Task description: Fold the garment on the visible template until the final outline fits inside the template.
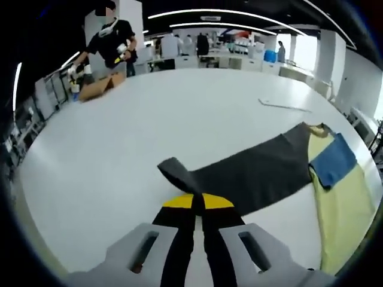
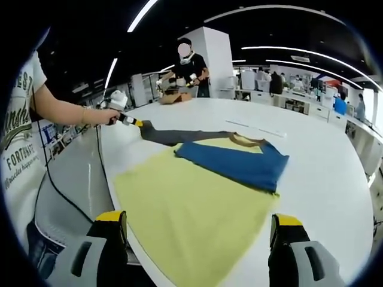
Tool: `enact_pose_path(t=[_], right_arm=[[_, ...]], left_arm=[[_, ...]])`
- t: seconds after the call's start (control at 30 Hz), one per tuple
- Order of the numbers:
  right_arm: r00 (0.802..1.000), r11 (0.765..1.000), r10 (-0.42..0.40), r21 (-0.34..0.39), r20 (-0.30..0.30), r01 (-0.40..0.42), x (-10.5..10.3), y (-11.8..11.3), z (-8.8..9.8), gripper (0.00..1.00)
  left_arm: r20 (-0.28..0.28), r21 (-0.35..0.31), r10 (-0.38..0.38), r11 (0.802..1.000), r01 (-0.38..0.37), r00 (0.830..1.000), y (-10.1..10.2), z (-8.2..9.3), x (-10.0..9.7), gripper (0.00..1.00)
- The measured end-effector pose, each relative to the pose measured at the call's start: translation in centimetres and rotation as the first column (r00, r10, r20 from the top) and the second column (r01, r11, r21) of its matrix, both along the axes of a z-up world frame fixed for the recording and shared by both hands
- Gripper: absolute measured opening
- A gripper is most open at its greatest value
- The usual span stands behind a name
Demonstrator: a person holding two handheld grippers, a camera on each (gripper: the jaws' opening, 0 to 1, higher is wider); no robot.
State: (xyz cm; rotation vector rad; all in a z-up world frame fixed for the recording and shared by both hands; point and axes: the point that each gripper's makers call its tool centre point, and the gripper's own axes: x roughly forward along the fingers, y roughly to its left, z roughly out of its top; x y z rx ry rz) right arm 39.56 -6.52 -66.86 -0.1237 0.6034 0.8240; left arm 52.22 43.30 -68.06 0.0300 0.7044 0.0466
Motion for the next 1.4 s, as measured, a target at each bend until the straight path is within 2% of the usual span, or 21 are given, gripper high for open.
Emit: enact_pose_path(t=[0.3,0.47,0.73,1.4], right_arm=[[1.000,1.000,0.009,0.002,0.004,-0.009,0.0,0.4,0.1,0.99],[1.000,1.000,0.030,-0.004,0.005,-0.030,-0.2,0.8,0.0,0.99],[0.999,0.999,0.035,-0.001,0.008,-0.035,-0.3,1.2,0.1,0.99],[0.999,0.999,0.032,0.009,-0.005,-0.032,-0.6,1.9,-0.4,0.99]], left_arm=[[0.017,-0.014,-0.057,0.998,0.057,0.998,-2.4,1.0,0.9,0.00],[0.038,-0.004,-0.112,0.994,0.112,0.993,-4.2,1.7,2.0,0.00],[0.049,-0.027,-0.152,0.988,0.153,0.987,-6.8,2.4,3.6,0.00],[0.104,-0.103,-0.268,0.955,0.278,0.958,-14.7,4.0,6.2,0.00]])
